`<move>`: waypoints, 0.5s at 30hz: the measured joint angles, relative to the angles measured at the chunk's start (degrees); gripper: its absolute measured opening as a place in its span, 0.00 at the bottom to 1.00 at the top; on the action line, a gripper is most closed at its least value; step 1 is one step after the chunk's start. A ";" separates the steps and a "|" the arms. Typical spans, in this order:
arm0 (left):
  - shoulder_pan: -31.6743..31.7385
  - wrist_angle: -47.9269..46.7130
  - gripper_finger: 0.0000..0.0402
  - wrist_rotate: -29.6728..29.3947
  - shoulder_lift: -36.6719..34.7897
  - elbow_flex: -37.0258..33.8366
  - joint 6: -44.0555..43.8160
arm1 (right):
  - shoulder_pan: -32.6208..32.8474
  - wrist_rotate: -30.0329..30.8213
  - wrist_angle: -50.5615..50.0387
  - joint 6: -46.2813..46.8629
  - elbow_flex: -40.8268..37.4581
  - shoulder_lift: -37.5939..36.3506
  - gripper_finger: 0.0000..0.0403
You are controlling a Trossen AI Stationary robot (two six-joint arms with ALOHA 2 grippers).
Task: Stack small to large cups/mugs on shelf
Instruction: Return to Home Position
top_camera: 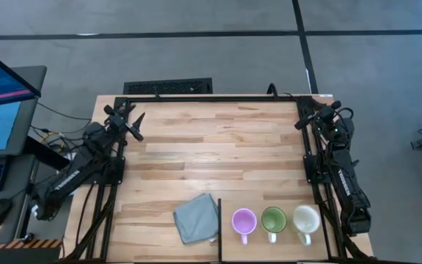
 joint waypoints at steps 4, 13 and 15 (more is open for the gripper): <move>2.71 7.94 0.55 2.45 0.08 -5.85 -1.80 | 0.61 0.04 0.05 -0.85 -0.09 -0.08 0.36; 6.41 7.84 0.55 2.16 0.20 -5.79 -1.07 | 0.08 0.25 -1.41 -1.55 -0.09 -0.02 0.36; 6.71 7.39 0.55 2.66 0.20 -5.79 -1.19 | 0.39 0.21 -1.69 -2.80 -0.09 -0.07 0.36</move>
